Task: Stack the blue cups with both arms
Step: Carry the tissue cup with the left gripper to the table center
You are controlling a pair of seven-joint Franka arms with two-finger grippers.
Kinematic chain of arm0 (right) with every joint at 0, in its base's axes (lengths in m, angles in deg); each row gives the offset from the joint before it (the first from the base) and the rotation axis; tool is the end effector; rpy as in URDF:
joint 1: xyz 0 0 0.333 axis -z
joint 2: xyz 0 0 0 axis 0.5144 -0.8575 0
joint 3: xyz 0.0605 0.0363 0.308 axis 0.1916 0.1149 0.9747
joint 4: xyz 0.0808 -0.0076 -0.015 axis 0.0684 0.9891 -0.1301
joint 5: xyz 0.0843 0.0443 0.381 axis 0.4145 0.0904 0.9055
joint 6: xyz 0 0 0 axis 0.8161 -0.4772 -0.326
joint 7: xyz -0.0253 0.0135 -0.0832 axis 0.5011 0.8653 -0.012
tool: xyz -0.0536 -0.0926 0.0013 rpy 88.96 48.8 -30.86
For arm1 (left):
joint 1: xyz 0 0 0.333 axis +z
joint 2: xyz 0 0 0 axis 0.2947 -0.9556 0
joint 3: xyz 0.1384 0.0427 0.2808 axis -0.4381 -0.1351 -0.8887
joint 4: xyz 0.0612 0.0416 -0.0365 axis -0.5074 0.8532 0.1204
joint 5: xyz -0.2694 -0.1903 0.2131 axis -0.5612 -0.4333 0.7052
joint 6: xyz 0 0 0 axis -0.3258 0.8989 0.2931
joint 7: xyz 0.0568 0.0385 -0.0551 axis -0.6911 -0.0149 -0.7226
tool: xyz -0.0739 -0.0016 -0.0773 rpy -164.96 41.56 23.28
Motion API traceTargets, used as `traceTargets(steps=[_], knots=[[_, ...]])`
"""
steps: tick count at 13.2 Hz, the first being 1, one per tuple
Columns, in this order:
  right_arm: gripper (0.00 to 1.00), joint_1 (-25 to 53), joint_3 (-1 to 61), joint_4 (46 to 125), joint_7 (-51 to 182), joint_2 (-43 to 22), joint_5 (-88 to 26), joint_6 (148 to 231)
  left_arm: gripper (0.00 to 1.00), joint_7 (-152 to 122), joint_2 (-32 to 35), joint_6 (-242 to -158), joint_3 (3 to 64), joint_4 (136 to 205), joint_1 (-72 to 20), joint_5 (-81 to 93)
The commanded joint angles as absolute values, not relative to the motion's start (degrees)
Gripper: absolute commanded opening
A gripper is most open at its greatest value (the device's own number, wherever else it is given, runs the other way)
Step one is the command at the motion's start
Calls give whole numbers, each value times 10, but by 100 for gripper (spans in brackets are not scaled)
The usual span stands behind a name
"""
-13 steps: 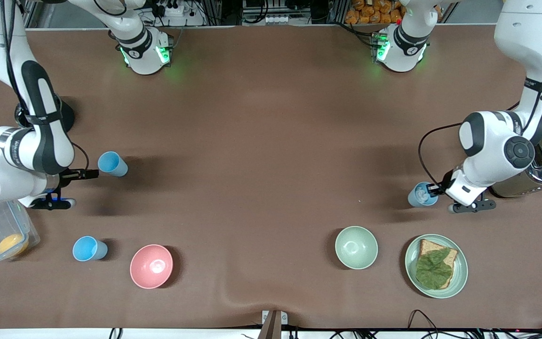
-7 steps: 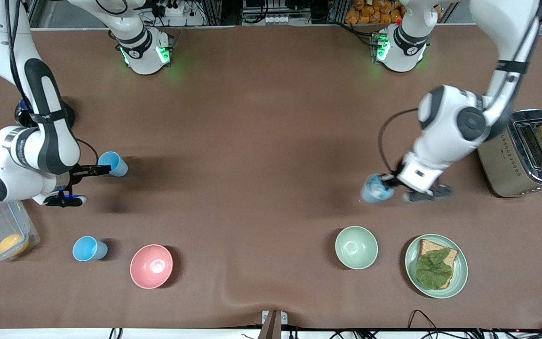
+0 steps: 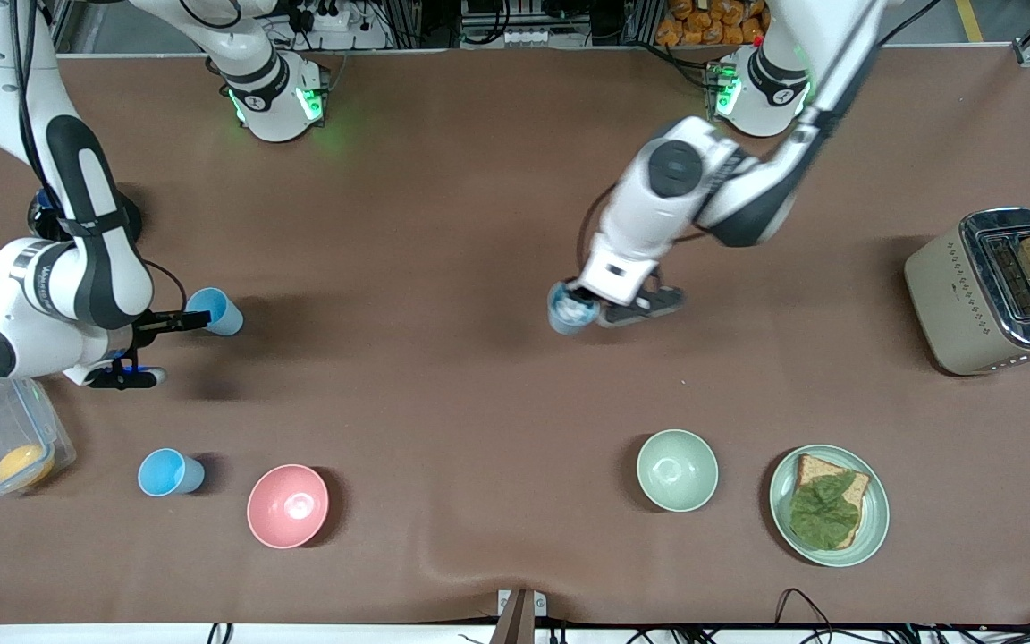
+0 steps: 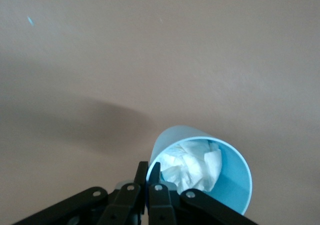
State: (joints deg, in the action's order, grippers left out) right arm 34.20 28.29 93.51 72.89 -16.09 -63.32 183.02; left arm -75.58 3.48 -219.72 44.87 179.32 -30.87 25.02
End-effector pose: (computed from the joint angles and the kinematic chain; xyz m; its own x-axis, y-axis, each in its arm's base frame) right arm 0.5734 -0.0988 0.2173 0.8983 0.0151 -0.4392 -0.0294 -0.9951 -0.0944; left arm 0.4822 -0.4223 0.3252 0.9439 0.3301 0.0008 0.3261 -0.9330 0.1525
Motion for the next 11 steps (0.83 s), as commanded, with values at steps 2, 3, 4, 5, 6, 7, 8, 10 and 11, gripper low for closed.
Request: traceTargets(steps=[2, 3, 4, 5, 6, 7, 8, 10, 11], knots=[[50, 354, 287, 974, 741, -151, -619, 1872, 0, -887, -44, -2187, 444, 1736, -375, 338], [7, 354, 288, 974, 742, -149, -610, 1872, 0, -911, -53, -2187, 443, 1735, -393, 354], [0, 354, 288, 973, 742, -147, -593, 1871, 0, -934, -60, -2187, 443, 1735, -402, 364], [0, 354, 287, 973, 742, -147, -589, 1871, 0, -951, -68, -2188, 443, 1730, -416, 369], [0, 354, 287, 974, 743, -147, -589, 1871, 0, -969, -78, -2188, 442, 1727, -433, 375], [0, 354, 287, 974, 743, -147, -588, 1869, 0, -988, -87, -2189, 441, 1726, -445, 389], [0, 354, 288, 974, 743, -147, -588, 1869, 0, -1002, -98, -2190, 439, 1719, -448, 407], [0, 354, 288, 973, 742, -145, -587, 1867, 0, -1038, -118, -2191, 439, 1710, -452, 447], [0, 353, 288, 972, 741, -143, -586, 1865, 0, -1058, -124, -2191, 439, 1710, -454, 453]])
